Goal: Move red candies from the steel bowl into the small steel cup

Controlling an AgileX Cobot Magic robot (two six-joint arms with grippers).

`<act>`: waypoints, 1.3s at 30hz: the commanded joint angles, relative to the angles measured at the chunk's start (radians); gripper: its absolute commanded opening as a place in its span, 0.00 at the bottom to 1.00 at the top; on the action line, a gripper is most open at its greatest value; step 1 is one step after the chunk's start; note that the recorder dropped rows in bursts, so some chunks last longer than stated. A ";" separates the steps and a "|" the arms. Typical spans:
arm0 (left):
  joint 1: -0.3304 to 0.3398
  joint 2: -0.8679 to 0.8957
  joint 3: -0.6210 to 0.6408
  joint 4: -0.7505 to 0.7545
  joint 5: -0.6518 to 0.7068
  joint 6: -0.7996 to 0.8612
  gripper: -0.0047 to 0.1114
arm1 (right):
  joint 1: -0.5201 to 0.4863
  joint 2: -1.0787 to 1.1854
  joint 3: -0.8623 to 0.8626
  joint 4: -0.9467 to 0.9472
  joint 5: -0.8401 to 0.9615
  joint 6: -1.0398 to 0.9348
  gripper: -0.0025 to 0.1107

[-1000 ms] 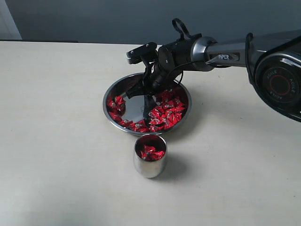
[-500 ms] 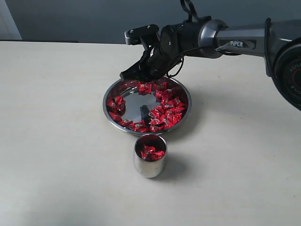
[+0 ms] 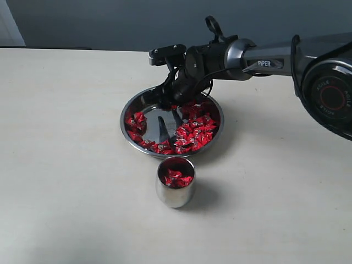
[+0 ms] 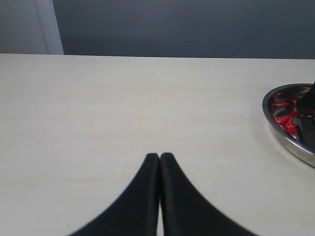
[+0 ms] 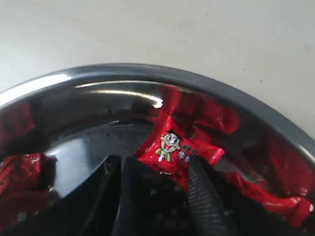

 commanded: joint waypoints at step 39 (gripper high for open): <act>-0.005 -0.005 0.003 0.000 -0.004 -0.002 0.04 | -0.003 -0.051 0.000 -0.022 0.147 0.018 0.09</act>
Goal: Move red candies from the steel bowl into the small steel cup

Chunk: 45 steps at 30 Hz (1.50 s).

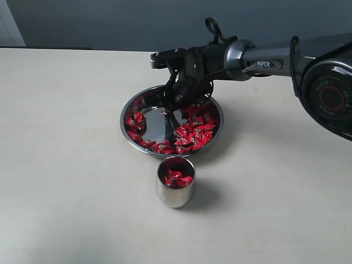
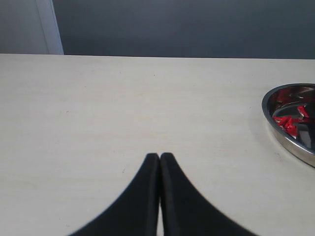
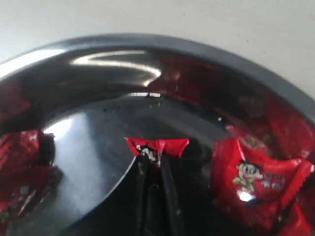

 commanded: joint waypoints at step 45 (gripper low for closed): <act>-0.005 -0.005 0.003 0.000 -0.004 -0.002 0.04 | 0.187 -0.675 0.683 0.252 0.163 -0.348 0.09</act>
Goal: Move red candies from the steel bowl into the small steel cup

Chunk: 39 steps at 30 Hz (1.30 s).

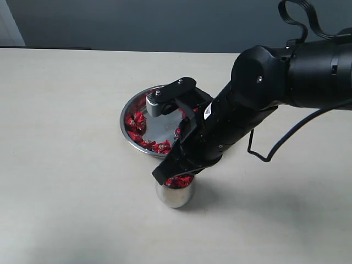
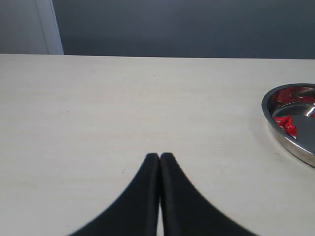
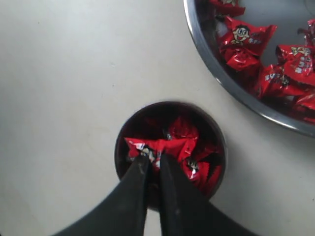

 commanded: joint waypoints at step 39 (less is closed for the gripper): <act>-0.005 -0.005 0.003 0.000 -0.004 -0.002 0.04 | 0.000 -0.064 -0.055 -0.071 -0.256 -0.052 0.28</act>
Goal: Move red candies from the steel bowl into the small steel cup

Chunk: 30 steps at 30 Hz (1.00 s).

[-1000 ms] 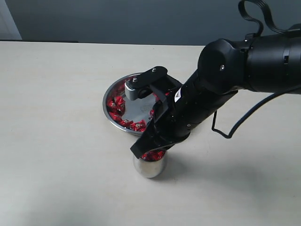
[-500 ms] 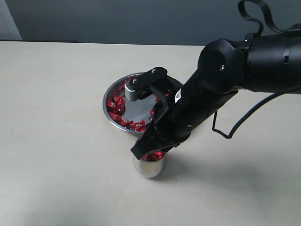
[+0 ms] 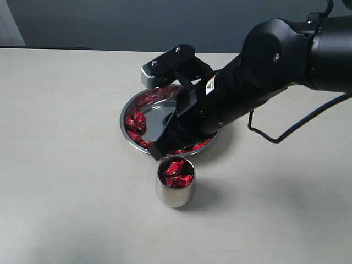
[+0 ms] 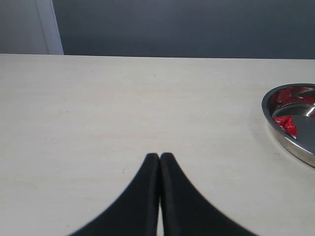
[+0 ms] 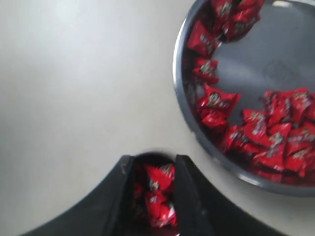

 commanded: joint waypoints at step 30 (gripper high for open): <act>-0.005 -0.005 0.003 0.000 -0.004 -0.002 0.04 | -0.068 0.565 -0.470 0.043 -0.211 0.094 0.48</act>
